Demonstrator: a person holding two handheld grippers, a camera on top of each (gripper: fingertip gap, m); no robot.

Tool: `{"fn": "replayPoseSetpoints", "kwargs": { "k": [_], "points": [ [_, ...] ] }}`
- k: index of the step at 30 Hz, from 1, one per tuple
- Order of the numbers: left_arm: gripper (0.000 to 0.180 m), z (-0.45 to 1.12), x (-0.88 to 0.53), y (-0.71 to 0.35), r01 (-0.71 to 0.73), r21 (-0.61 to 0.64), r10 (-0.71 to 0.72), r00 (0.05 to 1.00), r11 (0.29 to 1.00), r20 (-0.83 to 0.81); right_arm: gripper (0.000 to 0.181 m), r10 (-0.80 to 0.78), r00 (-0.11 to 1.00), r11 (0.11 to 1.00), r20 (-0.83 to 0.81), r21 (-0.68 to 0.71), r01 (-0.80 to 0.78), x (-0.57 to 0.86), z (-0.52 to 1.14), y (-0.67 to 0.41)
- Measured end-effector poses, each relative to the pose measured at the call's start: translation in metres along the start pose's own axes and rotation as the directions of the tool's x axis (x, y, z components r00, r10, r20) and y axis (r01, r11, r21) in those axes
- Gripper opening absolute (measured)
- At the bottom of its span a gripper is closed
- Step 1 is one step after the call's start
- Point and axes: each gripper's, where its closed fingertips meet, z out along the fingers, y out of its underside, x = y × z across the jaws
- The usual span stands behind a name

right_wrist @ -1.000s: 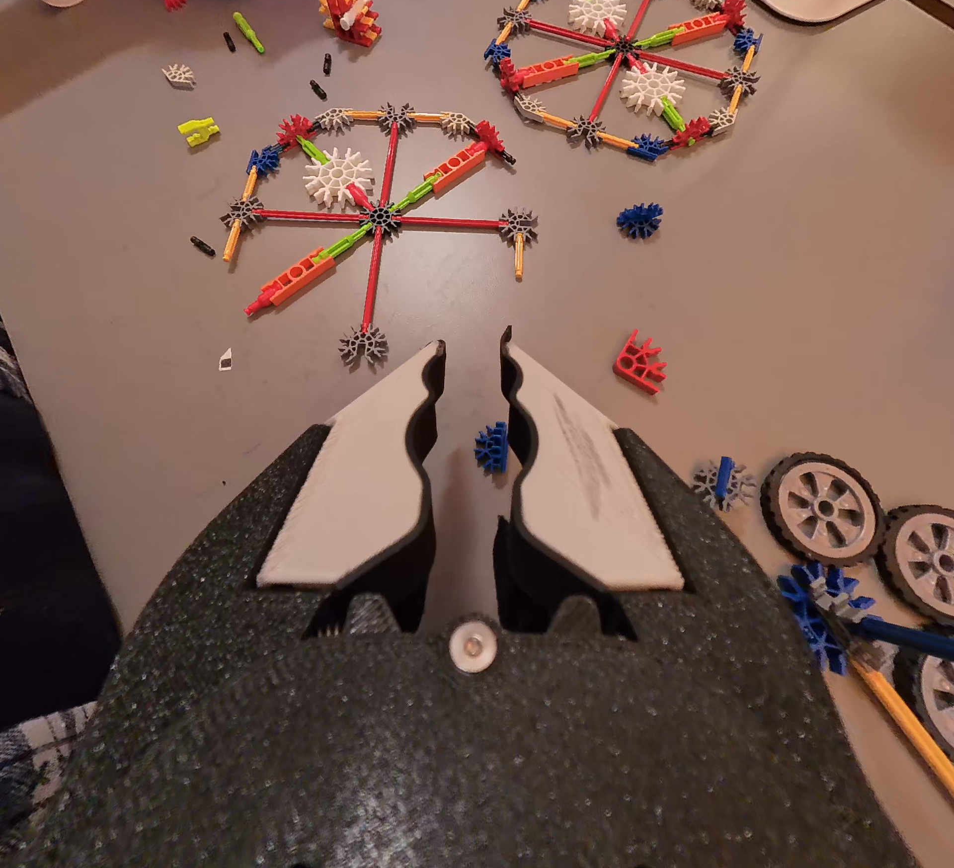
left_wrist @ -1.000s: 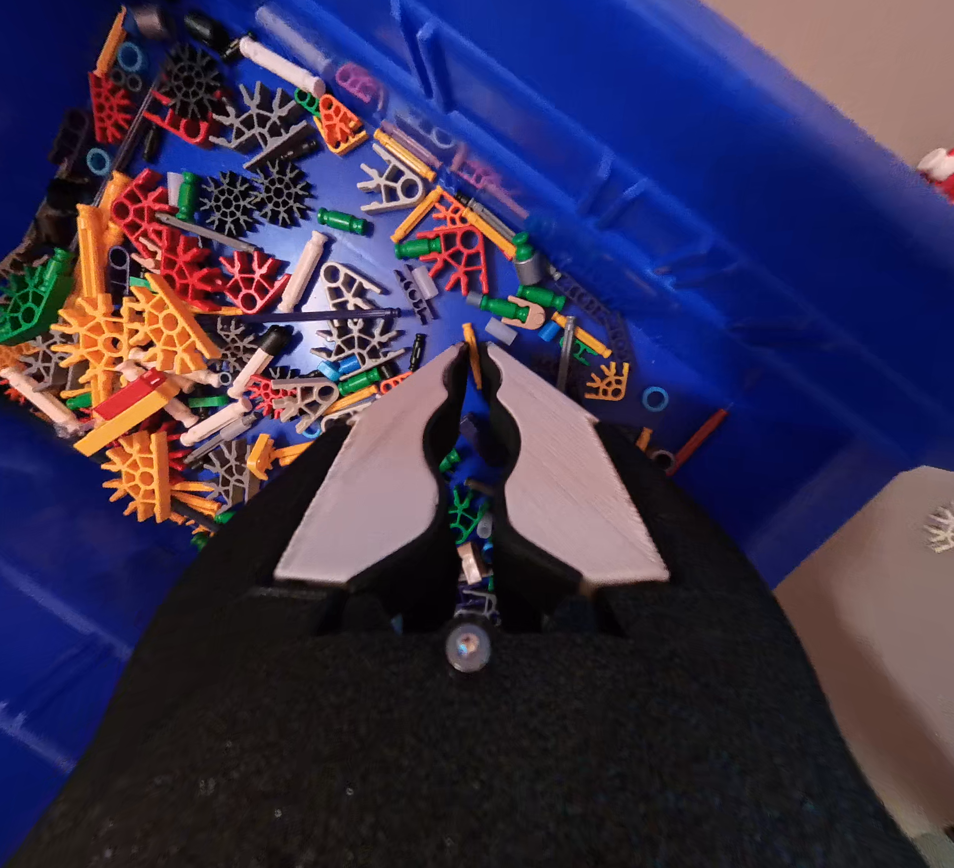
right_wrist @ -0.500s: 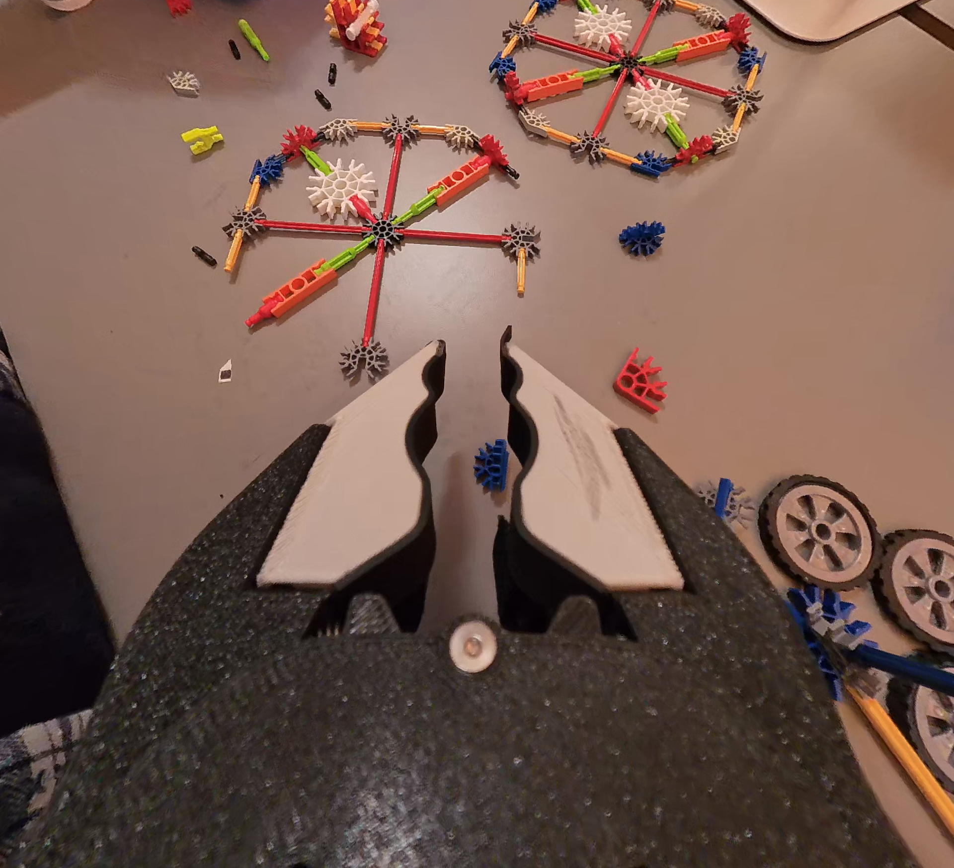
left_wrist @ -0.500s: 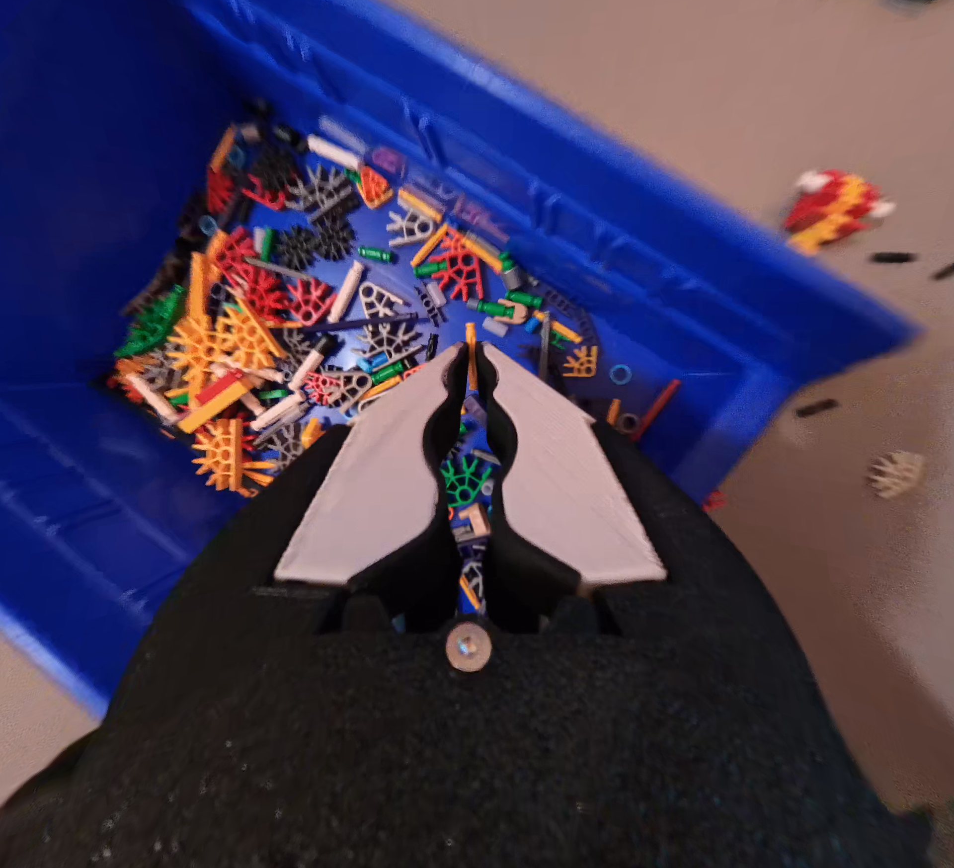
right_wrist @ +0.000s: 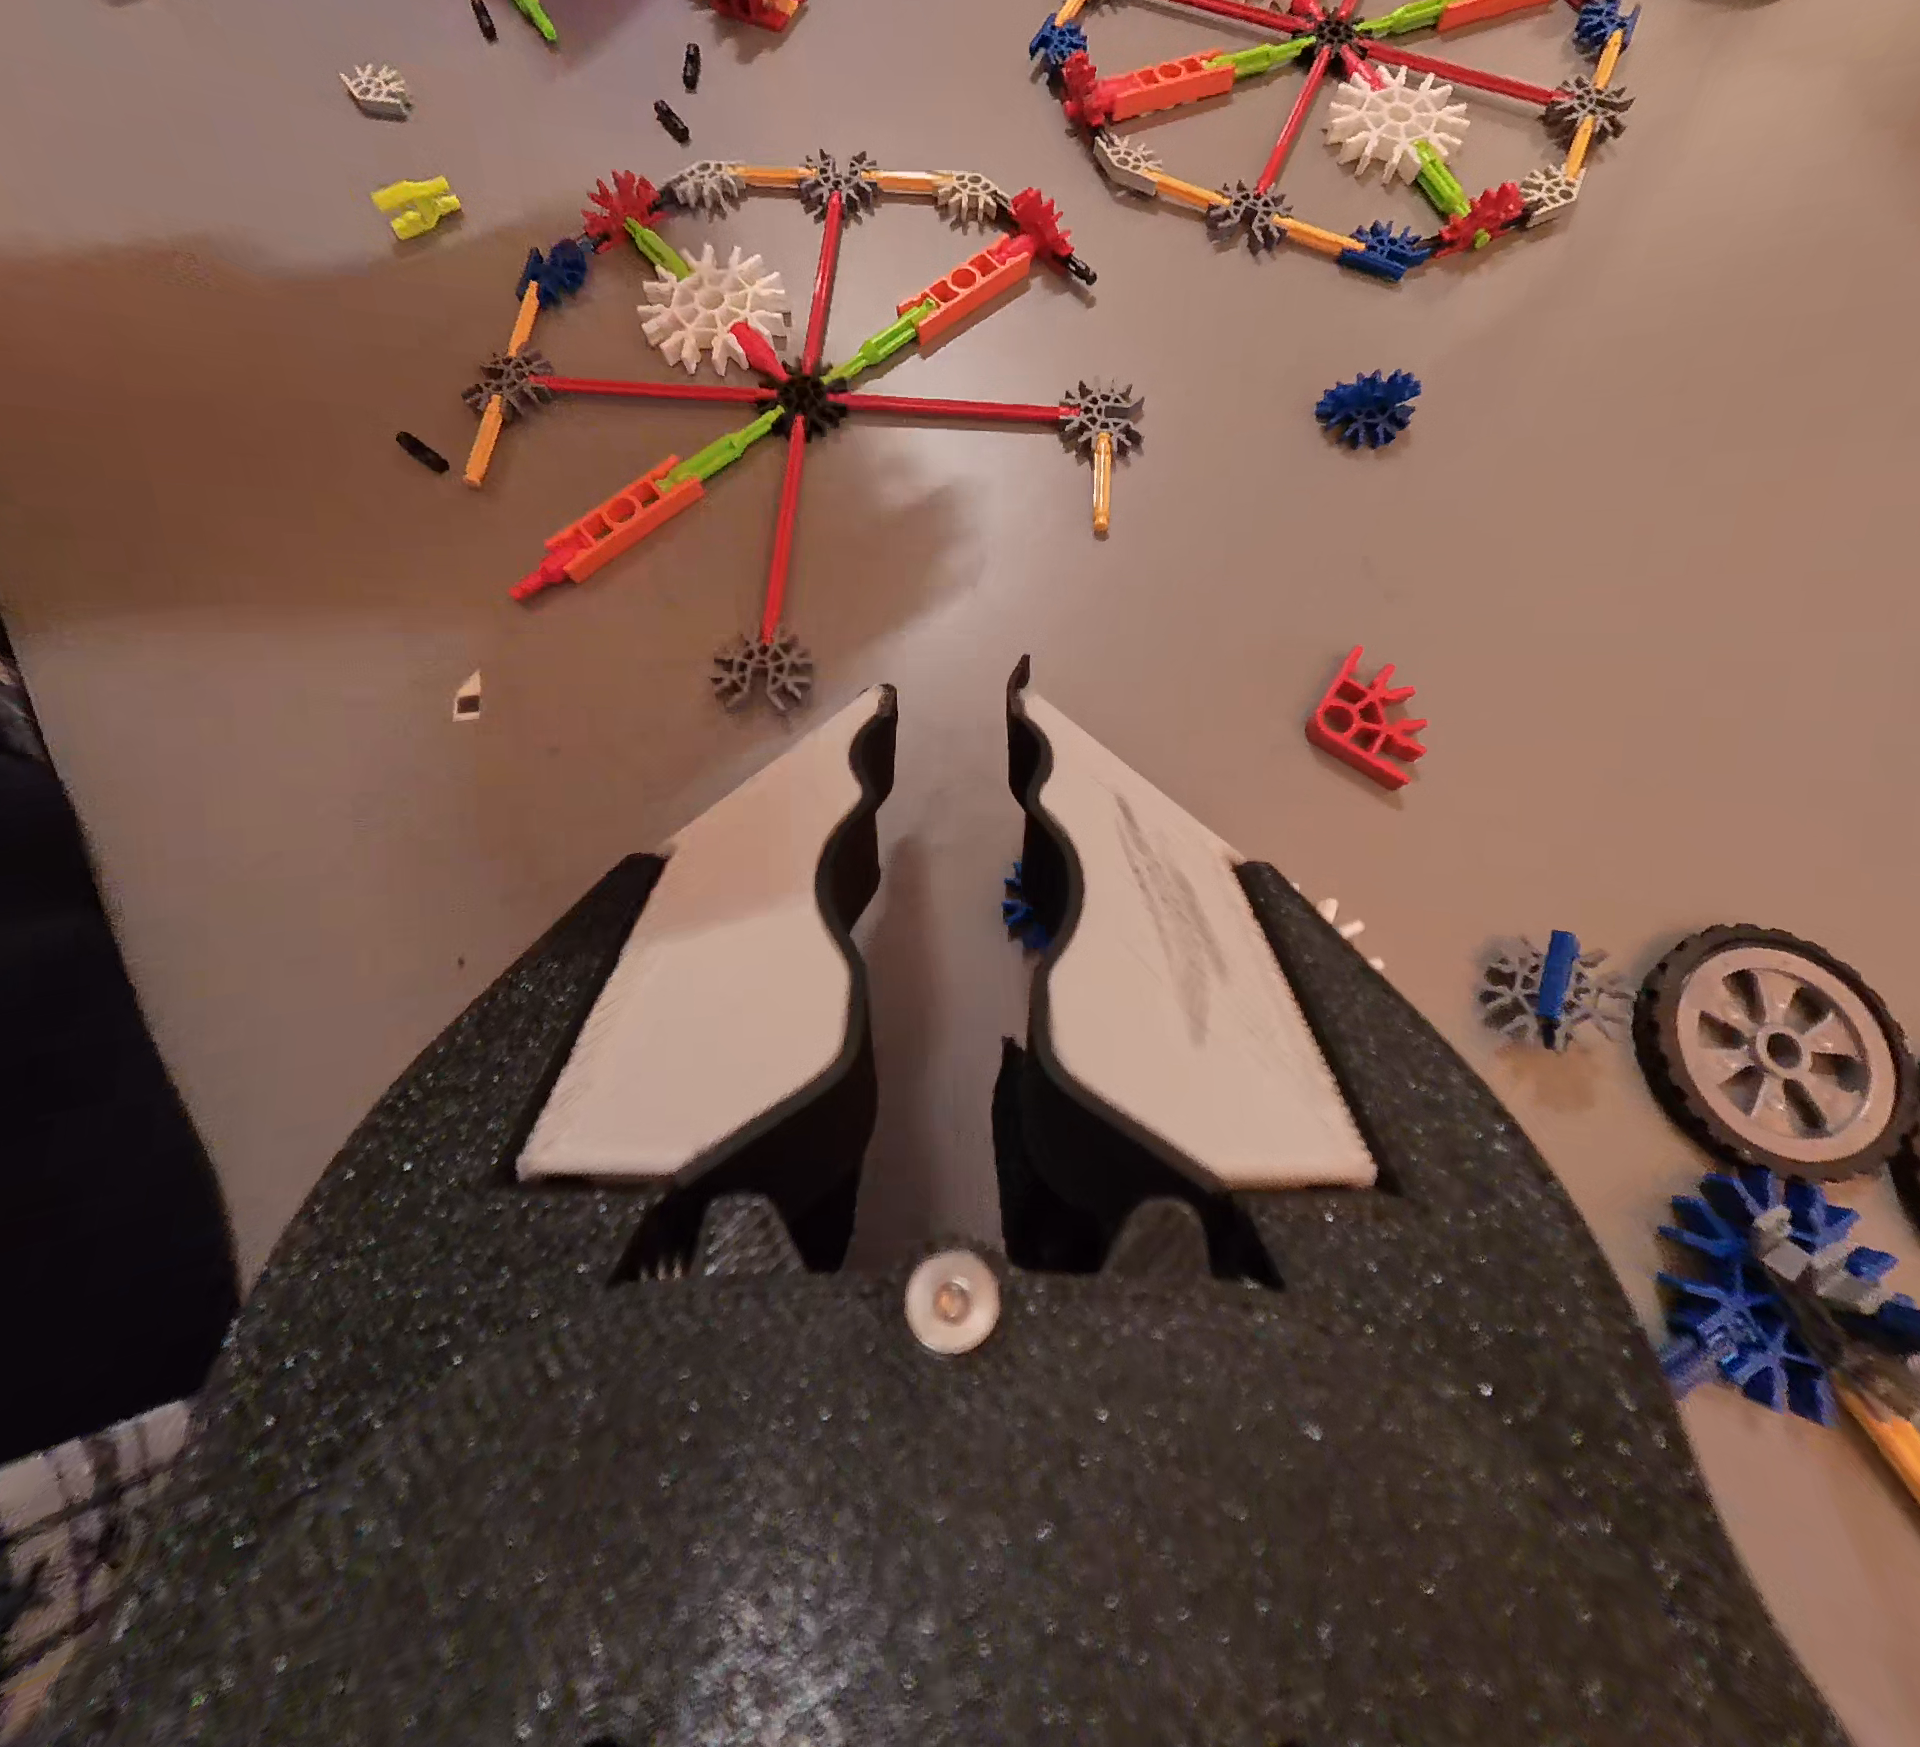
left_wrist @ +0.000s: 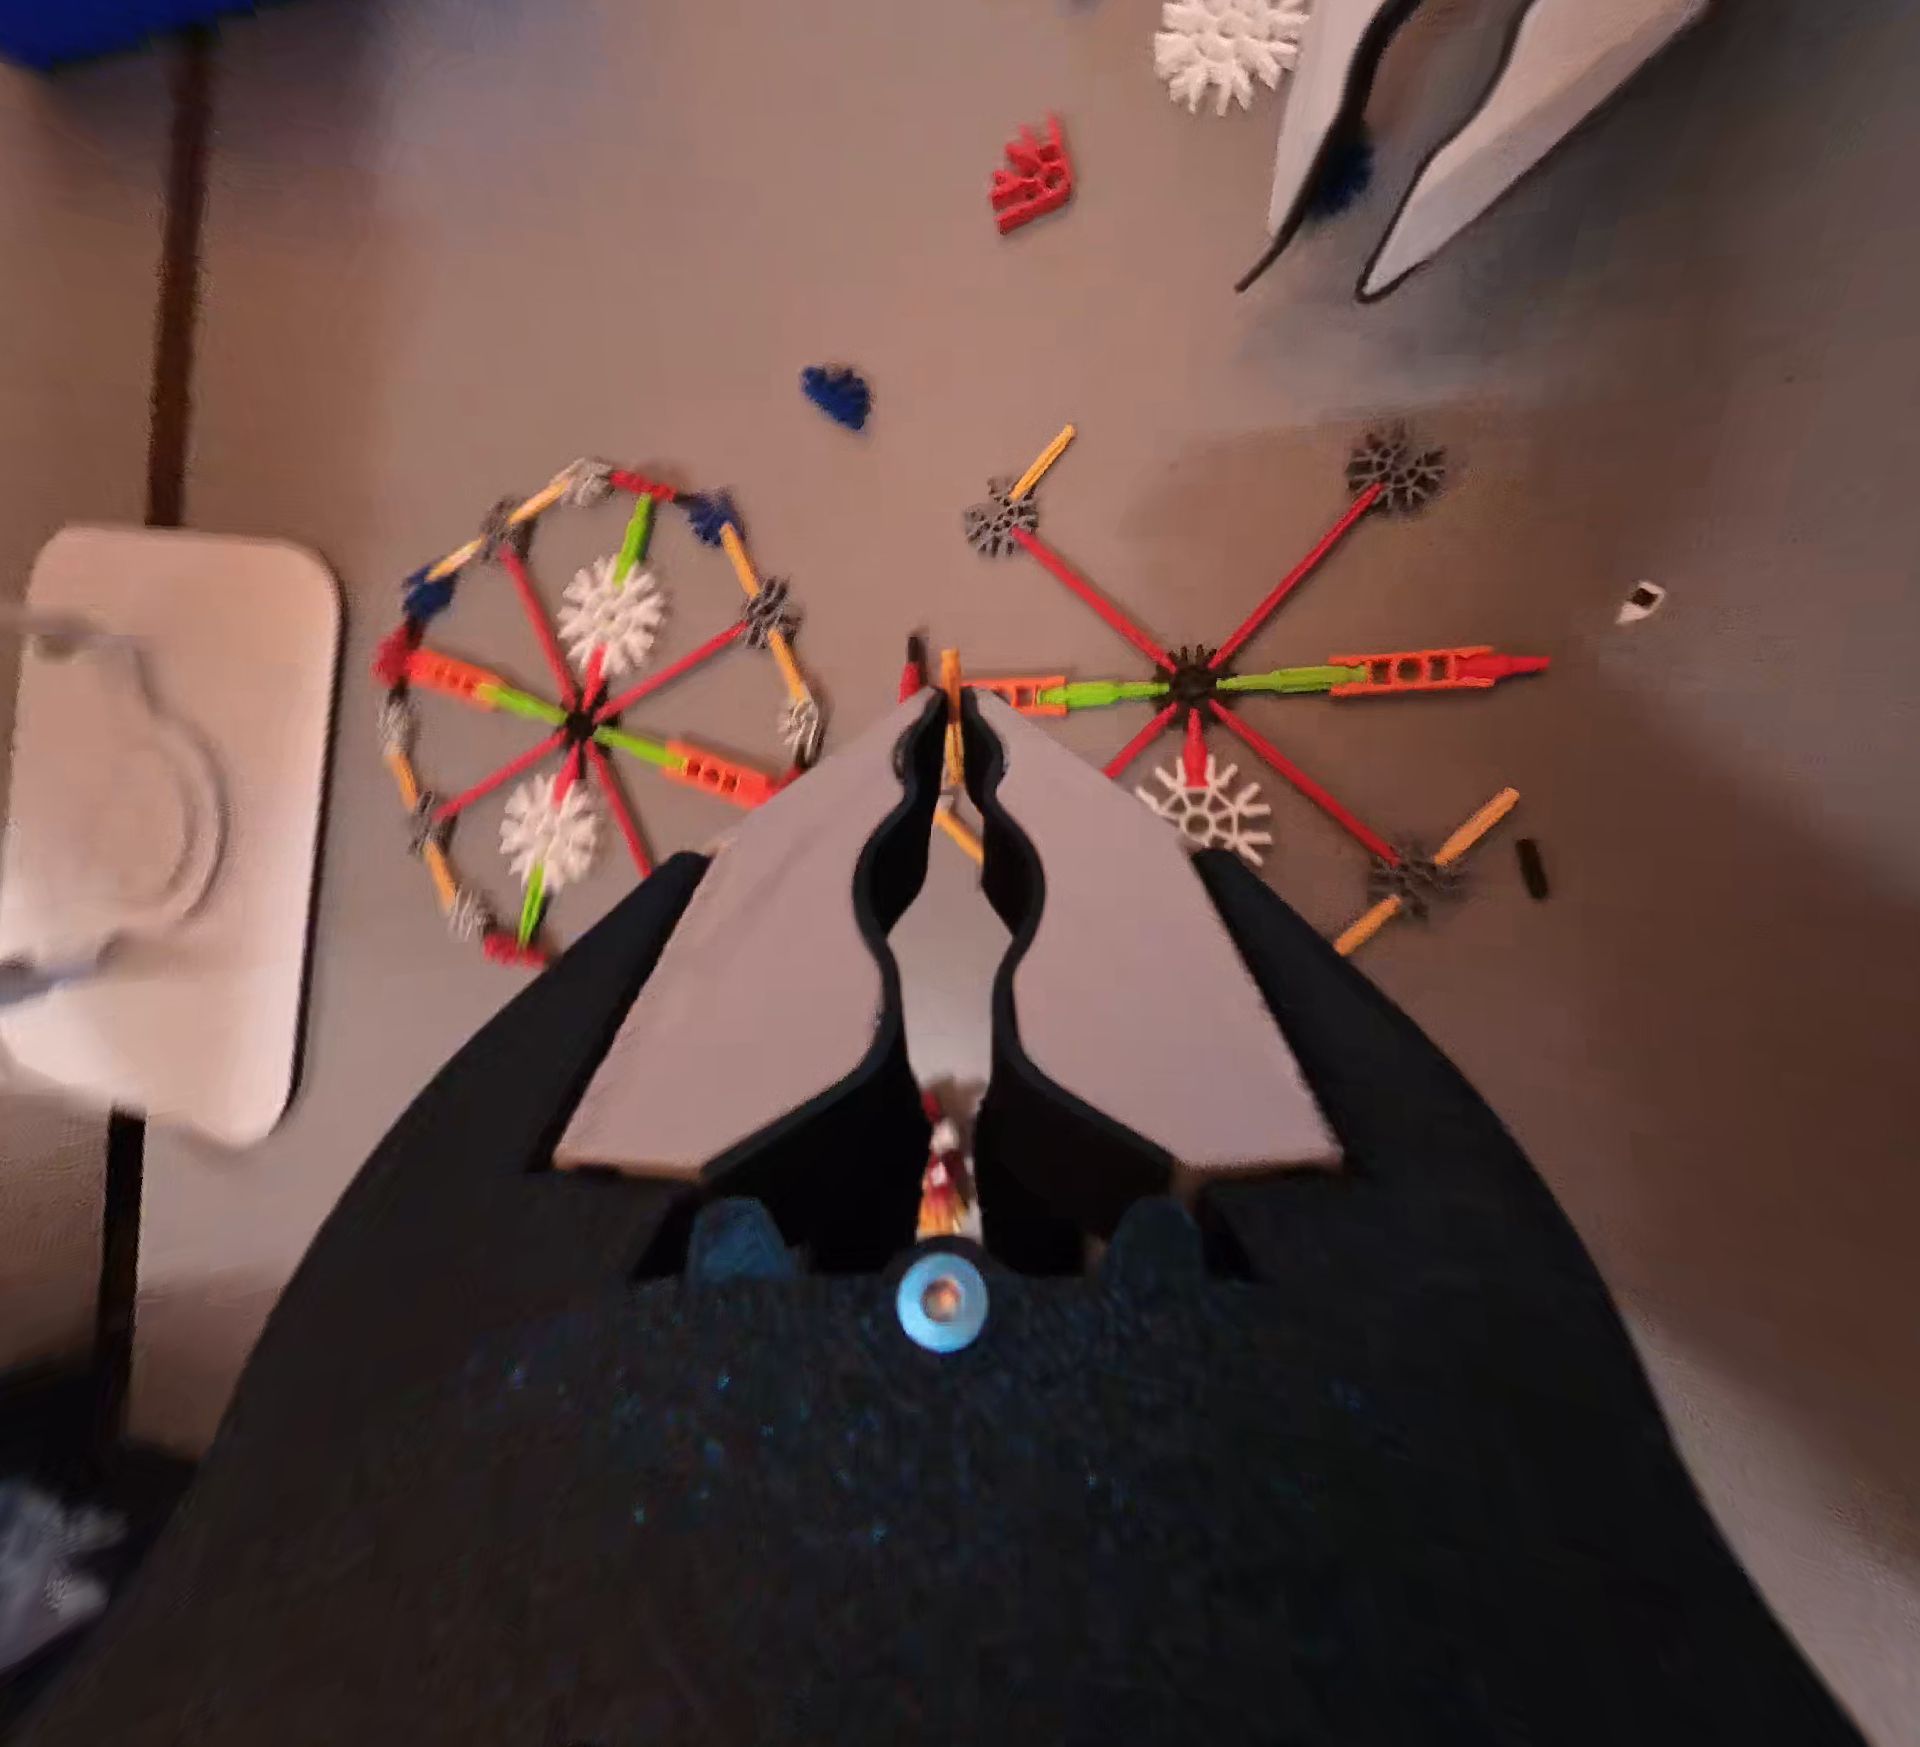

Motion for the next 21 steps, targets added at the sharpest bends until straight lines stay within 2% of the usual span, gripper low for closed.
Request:
{"fn": "replayPoseSetpoints", "kwargs": {
  "k": [4,12,21],
  "points": [
    [0.001,0.043,0.003,-0.002,-0.156,-0.055,0.15,0.985,0.986,-0.09,0.019,0.016,1.0,1.0,-0.011,-0.002,-0.016,0.002,0.001,0.008],
    [0.001,0.08,0.003,-0.003,-0.384,-0.062,0.362,0.904,0.921,-0.228,0.019,0.031,0.999,1.0,-0.031,0.007,-0.031,0.006,0.003,0.01],
    [0.0,0.091,0.004,0.002,-0.455,-0.048,0.421,0.855,0.889,-0.304,0.019,0.059,0.998,0.998,-0.03,0.035,-0.058,0.009,0.0,0.009]
  ]
}}
